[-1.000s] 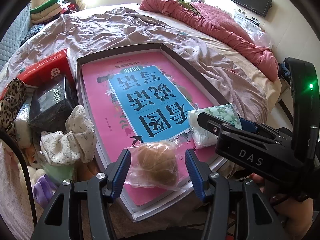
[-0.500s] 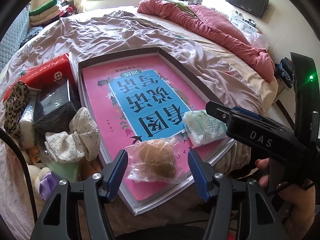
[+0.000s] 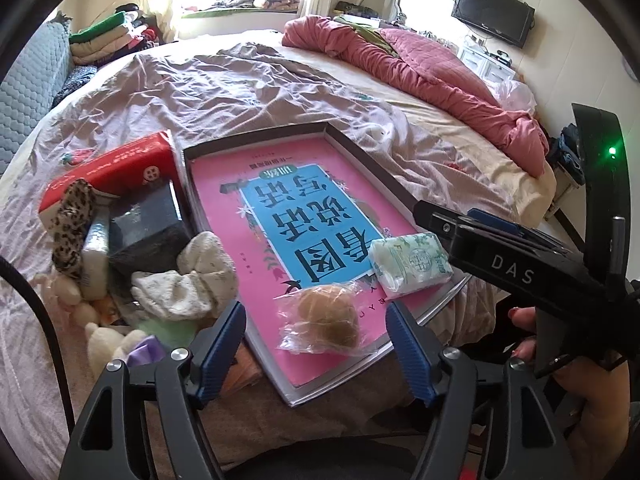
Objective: Organize soft objects
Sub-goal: 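Release the tissue pack with the right tool while the left tool releases the bread bag, then withdraw both tools from the tray back toward the pile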
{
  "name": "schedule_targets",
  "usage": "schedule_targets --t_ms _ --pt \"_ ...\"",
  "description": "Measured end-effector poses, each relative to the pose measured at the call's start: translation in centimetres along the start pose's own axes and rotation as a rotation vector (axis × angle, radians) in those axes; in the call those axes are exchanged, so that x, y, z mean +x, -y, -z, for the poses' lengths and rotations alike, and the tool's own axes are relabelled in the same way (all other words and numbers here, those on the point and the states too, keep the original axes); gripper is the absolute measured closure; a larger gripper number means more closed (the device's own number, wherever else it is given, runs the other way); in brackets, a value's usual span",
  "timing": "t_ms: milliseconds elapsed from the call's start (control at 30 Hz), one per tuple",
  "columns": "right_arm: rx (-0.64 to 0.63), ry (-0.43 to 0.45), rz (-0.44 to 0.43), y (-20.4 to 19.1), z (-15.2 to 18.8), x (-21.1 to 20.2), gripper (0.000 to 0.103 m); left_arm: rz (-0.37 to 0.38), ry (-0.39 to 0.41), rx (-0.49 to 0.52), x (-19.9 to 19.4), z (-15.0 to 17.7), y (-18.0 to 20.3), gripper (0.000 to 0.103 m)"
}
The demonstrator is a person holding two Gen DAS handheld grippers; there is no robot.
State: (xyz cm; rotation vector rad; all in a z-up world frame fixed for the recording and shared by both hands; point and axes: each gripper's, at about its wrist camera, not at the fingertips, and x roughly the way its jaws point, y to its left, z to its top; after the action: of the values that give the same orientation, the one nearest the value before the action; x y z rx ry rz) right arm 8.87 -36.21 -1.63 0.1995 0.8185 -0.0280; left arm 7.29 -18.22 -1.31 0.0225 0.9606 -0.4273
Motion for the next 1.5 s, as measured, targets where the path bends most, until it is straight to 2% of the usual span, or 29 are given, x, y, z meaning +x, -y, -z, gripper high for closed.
schedule_targets --t_ms 433,933,1267,1500 --pt "-0.032 0.057 -0.011 -1.7 -1.0 -3.6 0.028 -0.030 0.045 -0.034 -3.1 0.1 -1.6 0.029" --pt "-0.122 0.117 -0.043 -5.1 -1.4 -7.8 0.028 -0.115 0.085 -0.099 -7.4 0.9 -5.4 0.028" --pt "-0.182 0.114 -0.097 -7.9 -0.9 -9.0 0.027 -0.157 0.100 -0.186 -9.5 1.9 -9.4 0.027" --pt "-0.246 0.083 -0.138 -10.8 0.2 -8.2 0.027 -0.184 0.075 -0.243 -9.4 3.6 -12.5 0.026"
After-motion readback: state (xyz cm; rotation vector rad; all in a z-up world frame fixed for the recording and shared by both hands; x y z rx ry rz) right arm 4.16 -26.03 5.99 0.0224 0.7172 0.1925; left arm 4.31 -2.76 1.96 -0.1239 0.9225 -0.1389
